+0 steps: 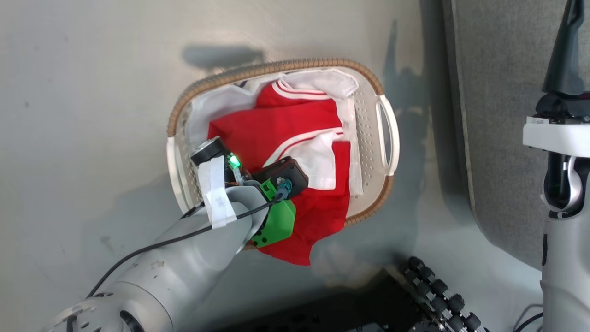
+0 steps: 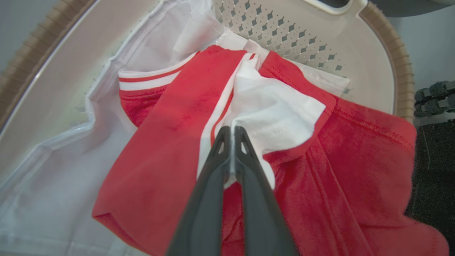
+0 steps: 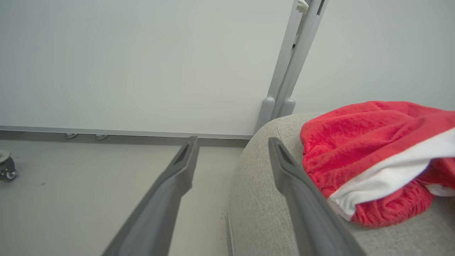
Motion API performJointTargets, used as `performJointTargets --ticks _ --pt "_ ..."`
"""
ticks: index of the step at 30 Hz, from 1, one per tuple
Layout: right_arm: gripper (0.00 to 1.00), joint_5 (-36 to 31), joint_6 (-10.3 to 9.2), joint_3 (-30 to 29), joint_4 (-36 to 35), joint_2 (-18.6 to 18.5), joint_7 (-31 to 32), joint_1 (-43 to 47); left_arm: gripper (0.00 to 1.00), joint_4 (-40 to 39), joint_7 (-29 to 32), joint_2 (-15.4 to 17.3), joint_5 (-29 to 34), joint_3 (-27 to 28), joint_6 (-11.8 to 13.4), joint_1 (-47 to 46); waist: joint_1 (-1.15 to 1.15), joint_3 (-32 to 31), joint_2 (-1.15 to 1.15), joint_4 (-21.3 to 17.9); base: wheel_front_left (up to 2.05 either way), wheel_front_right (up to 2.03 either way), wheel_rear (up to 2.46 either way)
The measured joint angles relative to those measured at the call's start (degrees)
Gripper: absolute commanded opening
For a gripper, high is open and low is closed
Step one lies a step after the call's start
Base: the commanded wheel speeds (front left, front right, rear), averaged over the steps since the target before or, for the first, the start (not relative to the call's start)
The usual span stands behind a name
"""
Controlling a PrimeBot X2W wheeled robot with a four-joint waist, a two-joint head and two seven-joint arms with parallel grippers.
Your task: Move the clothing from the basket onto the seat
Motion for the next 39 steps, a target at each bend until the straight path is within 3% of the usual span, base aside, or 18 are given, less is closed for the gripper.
performJointTargets --ticks 9,14,23,39 --pt "1.00 -4.09 0.00 0.52 2.48 0.03 0.00 2.79 0.00 -6.70 -5.16 0.22 -1.96 1.48 1.76 1.69 0.00 -7.56 0.00 2.07 0.00 0.00 0.00" --pt "1.00 -5.72 0.00 0.40 4.42 0.03 0.00 5.53 0.00 -12.62 -5.93 2.82 -2.24 2.82 3.43 2.16 -0.01 -12.67 0.00 3.33 0.00 0.00 0.00" --pt "1.00 -7.50 0.00 2.13 8.75 0.03 0.00 10.65 0.00 -26.29 -5.10 11.25 -1.12 4.03 6.24 2.30 -0.01 -23.45 0.00 5.37 0.00 0.00 0.00" --pt "1.00 -6.66 0.00 7.99 14.19 0.01 0.00 13.90 0.00 -53.06 5.46 27.75 0.02 8.58 7.99 -5.37 -0.01 -39.95 0.00 6.28 0.00 0.00 0.00"
